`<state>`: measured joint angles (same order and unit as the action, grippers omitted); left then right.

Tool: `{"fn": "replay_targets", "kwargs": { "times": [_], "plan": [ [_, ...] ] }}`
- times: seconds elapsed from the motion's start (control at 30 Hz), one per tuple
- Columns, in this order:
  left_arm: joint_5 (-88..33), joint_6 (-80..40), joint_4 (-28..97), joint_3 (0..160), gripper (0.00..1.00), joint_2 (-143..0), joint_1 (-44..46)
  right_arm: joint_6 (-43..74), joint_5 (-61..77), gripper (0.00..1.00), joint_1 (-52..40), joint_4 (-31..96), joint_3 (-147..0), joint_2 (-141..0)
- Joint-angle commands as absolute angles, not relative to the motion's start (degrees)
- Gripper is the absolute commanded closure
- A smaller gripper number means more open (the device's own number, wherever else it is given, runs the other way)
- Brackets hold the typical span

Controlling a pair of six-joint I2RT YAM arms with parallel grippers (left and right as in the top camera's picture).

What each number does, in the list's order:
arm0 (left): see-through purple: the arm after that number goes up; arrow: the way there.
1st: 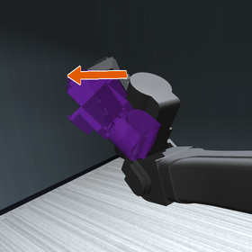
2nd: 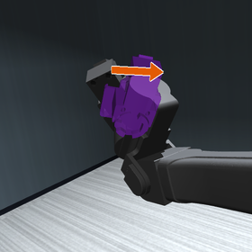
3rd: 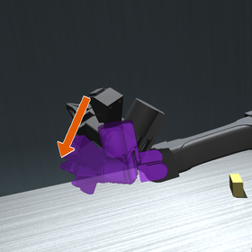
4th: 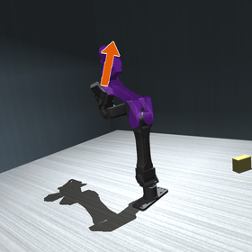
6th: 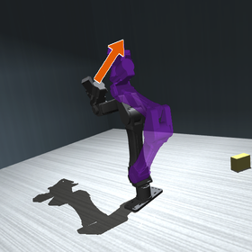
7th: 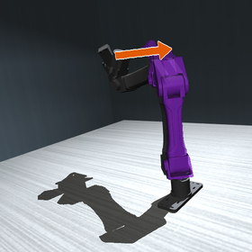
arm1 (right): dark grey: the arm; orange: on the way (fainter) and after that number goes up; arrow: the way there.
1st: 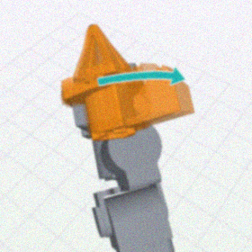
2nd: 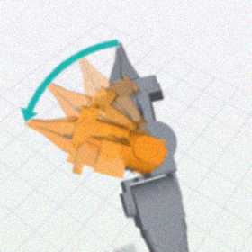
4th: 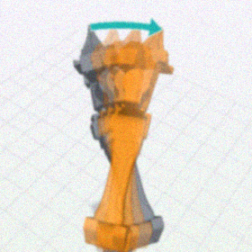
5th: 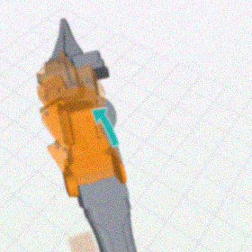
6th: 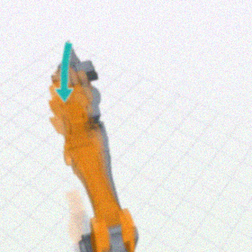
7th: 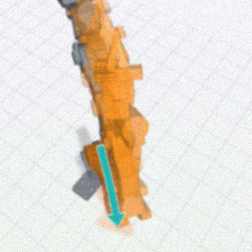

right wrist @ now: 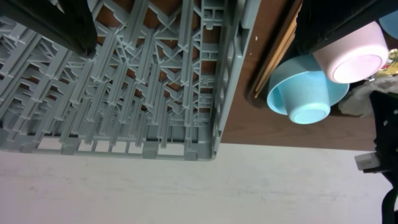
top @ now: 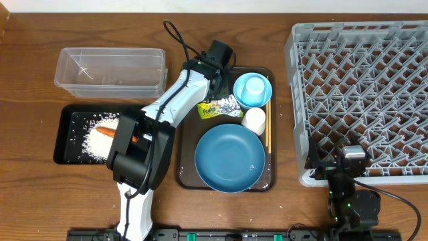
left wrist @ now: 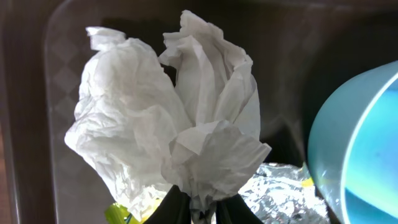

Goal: Sort waste into correct bins and load items into the dishwasher rack
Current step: 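Close the left gripper on the crumpled tissue and lift it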

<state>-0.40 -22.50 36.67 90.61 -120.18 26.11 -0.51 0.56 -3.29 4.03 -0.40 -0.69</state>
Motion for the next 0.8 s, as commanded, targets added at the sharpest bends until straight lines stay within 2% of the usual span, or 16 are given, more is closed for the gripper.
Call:
{"fn": "replay_targets", "kwargs": {
  "times": [0.0, 0.03, 0.07, 0.13, 0.27, 0.3, 0.33, 0.63, 0.77],
  "plan": [
    [0.4, -23.5, 37.9, 90.2, 0.85, -116.8, 26.1, -1.1, 0.4, 0.01, -2.2, 4.3, -0.3, -0.4],
    [0.4, -23.7, 38.2, 90.2, 0.83, -116.3, 26.1, -1.1, 0.4, 0.01, -2.2, 4.3, -0.3, -0.4],
    [0.4, -24.3, 38.8, 90.2, 0.76, -115.7, 26.1, -1.1, 0.4, 0.01, -2.2, 4.3, -0.3, -0.4],
    [-0.7, -24.3, 39.4, 90.2, 0.76, -114.8, 26.1, -1.1, 0.4, 0.01, -2.2, 4.3, -0.3, -0.4],
    [-3.5, -24.3, 39.9, 90.2, 0.81, -113.5, 26.1, -1.1, 0.4, 0.01, -2.2, 4.3, -0.3, -0.4],
    [-4.1, -24.3, 40.0, 90.2, 0.87, -113.4, 26.1, -1.1, 0.4, 0.01, -2.2, 4.3, -0.3, -0.4],
    [-4.1, -24.3, 40.1, 90.2, 0.89, -113.3, 26.1, -1.1, 0.4, 0.01, -2.2, 4.3, -0.3, -0.4],
    [-4.1, -24.3, 41.6, 90.2, 0.9, -113.3, 26.1, -1.1, 0.4, 0.01, -2.2, 4.3, -0.3, -0.4],
    [-4.0, -24.3, 41.5, 90.2, 0.94, -112.7, 26.0, -1.1, 0.4, 0.01, -2.2, 4.3, -0.3, -0.4]
  ]
}}
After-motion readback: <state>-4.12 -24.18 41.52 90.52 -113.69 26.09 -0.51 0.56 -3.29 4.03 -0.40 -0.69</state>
